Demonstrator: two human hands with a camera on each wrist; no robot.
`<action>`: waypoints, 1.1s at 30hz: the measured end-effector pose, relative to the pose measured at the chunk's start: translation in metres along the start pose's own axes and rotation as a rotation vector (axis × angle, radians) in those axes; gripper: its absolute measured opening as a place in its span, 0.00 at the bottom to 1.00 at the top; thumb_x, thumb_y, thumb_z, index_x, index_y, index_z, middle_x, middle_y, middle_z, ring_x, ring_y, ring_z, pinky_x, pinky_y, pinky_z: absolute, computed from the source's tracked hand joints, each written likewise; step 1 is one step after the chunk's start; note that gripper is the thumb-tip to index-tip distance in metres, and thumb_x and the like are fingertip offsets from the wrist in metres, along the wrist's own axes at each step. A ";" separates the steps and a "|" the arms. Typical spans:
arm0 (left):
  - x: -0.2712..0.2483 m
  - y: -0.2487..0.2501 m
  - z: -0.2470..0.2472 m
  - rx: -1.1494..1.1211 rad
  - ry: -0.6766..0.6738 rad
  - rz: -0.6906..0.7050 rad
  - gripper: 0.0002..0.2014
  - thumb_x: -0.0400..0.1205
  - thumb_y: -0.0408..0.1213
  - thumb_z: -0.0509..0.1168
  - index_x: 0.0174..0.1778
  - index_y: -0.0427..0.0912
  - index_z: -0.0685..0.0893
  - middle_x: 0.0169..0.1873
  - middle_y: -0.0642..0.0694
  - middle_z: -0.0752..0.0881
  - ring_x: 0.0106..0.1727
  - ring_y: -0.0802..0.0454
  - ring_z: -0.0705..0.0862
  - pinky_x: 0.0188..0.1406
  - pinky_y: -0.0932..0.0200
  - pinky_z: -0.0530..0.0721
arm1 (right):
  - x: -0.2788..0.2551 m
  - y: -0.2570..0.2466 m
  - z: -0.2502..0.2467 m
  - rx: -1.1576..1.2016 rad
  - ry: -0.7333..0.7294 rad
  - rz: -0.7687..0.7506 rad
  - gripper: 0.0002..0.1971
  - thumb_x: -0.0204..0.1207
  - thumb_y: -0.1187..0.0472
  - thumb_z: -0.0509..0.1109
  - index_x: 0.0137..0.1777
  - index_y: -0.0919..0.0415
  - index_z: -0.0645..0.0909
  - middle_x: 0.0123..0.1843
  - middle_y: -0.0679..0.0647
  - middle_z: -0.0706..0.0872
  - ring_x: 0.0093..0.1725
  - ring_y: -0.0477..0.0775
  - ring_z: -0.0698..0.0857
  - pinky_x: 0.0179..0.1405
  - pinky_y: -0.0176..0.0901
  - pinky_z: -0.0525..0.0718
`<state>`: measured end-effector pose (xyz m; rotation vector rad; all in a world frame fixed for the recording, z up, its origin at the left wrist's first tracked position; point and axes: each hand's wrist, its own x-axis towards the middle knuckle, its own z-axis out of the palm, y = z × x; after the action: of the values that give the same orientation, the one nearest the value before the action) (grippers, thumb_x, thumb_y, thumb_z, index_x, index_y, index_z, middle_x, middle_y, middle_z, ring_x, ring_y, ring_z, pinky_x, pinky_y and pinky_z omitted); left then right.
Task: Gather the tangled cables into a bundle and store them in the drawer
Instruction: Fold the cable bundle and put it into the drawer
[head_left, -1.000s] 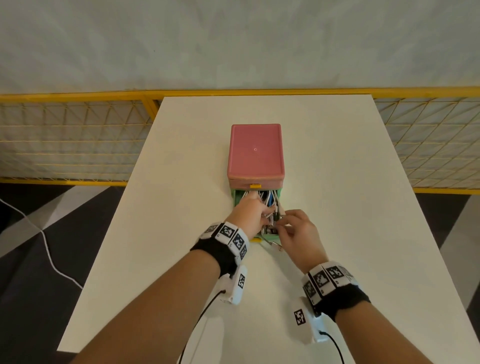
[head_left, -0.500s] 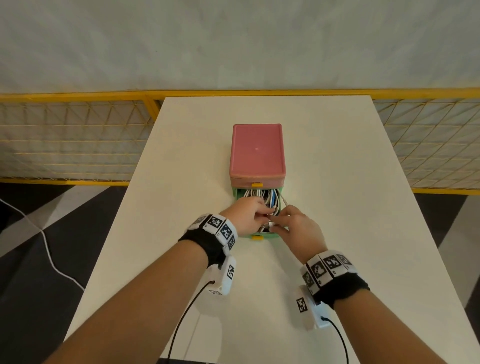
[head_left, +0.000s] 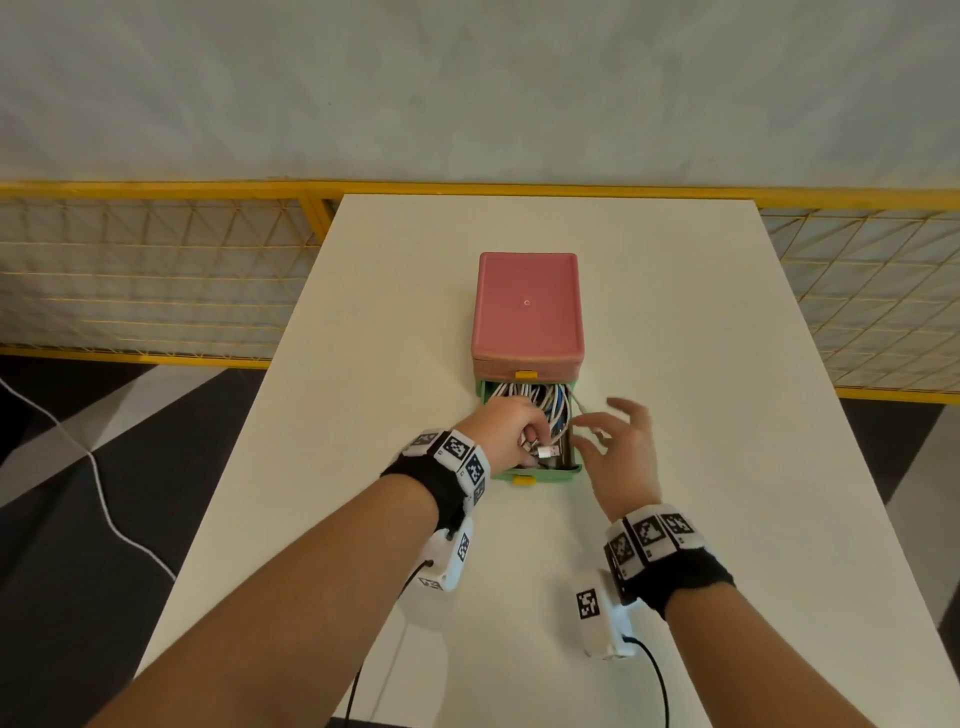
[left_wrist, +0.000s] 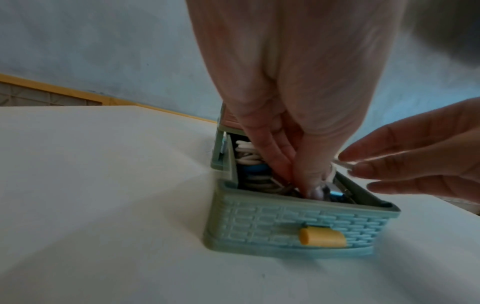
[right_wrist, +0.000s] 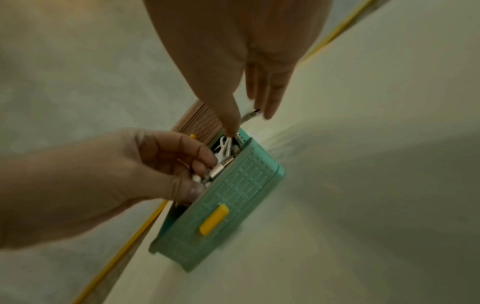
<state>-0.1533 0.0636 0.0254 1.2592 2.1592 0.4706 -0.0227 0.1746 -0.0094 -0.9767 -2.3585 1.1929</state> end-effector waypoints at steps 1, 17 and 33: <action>0.001 0.001 0.002 0.012 0.012 0.000 0.14 0.72 0.25 0.76 0.52 0.40 0.88 0.46 0.51 0.77 0.39 0.58 0.75 0.43 0.67 0.72 | 0.002 -0.001 0.000 0.037 0.002 0.035 0.08 0.74 0.68 0.73 0.52 0.62 0.86 0.62 0.57 0.81 0.55 0.52 0.84 0.54 0.35 0.76; -0.005 -0.017 -0.003 -0.286 0.204 -0.055 0.10 0.73 0.22 0.74 0.47 0.36 0.87 0.42 0.48 0.83 0.41 0.53 0.83 0.45 0.61 0.83 | 0.002 -0.015 0.020 -0.656 -0.236 -0.396 0.10 0.52 0.73 0.81 0.28 0.59 0.86 0.32 0.53 0.82 0.33 0.60 0.82 0.32 0.46 0.79; -0.004 -0.012 0.008 0.356 0.008 0.139 0.25 0.86 0.29 0.55 0.81 0.44 0.69 0.81 0.46 0.68 0.83 0.53 0.63 0.85 0.49 0.50 | -0.001 -0.010 0.015 -0.732 -0.252 -0.496 0.09 0.54 0.67 0.81 0.33 0.56 0.87 0.32 0.49 0.86 0.35 0.56 0.84 0.36 0.44 0.83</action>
<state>-0.1543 0.0540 0.0138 1.6074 2.2371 0.1474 -0.0347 0.1610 -0.0109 -0.3559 -3.0631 0.2655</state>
